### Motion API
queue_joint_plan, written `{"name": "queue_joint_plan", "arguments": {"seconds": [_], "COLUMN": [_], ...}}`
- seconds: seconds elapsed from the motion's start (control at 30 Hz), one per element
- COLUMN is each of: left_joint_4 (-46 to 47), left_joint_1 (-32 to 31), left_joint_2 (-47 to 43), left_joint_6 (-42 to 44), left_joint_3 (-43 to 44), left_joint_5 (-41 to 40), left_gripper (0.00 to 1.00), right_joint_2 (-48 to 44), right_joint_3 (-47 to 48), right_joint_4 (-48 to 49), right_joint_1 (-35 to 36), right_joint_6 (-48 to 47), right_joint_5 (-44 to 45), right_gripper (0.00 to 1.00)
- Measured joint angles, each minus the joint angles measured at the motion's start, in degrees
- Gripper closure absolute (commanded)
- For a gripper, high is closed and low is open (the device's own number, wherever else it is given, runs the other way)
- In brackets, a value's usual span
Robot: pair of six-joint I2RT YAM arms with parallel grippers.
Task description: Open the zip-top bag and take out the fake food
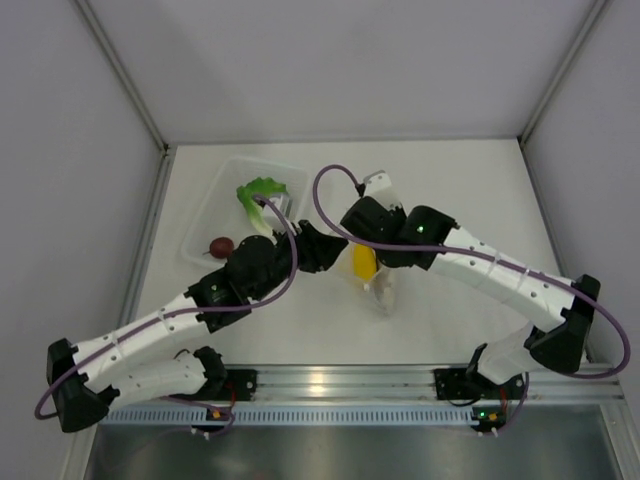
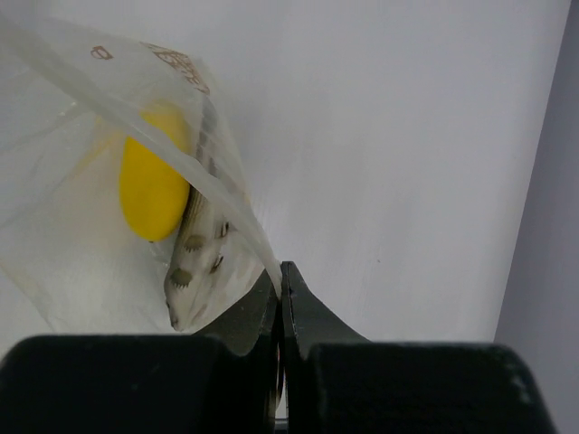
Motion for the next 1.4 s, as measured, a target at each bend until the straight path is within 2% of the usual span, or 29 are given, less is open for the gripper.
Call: {"name": "queue_joint_plan", "arguments": {"seconds": [0.1,0.33,0.5,0.83,0.97,1.2,1.3,1.4], "left_joint_4": [-1.86,-0.79,3.54,5.16,5.86,5.62,5.03,4.96], "left_joint_1": [0.0,0.0,-0.2,-6.86,-7.17,-7.58,-7.85,-7.93], "left_joint_2": [-0.79,-1.46,3.19,8.59,11.26,21.73,23.26,24.13], "left_joint_6": [0.96,-1.11,-5.07,-6.45,-6.84,-6.86,-6.69,-6.08], "left_joint_3": [2.21,3.1,3.1,2.64,2.32,2.34,2.34,2.34], "left_joint_5": [-0.44,0.31,2.43,-3.45,-6.86,-10.32,-11.47,-12.94], "left_gripper": [0.5,0.73,0.81,0.8,0.8,0.81,0.77,0.78], "right_joint_2": [0.96,1.29,1.27,-0.81,-2.56,-6.12,-7.45,-9.64], "right_joint_3": [1.14,2.64,2.64,0.31,-1.77,-7.63,-10.05,-13.86], "right_joint_4": [-0.2,0.11,0.28,4.11,5.84,9.05,10.27,12.72], "right_joint_1": [0.55,1.4,2.49,3.34,3.61,3.67,3.67,3.67], "right_joint_6": [0.92,2.27,4.37,8.98,10.62,13.4,14.4,15.61], "right_joint_5": [0.13,0.11,0.07,-0.68,-0.76,0.74,1.92,2.99], "right_gripper": [1.0,1.0,1.0,1.0,1.0,1.0,1.0,1.0]}}
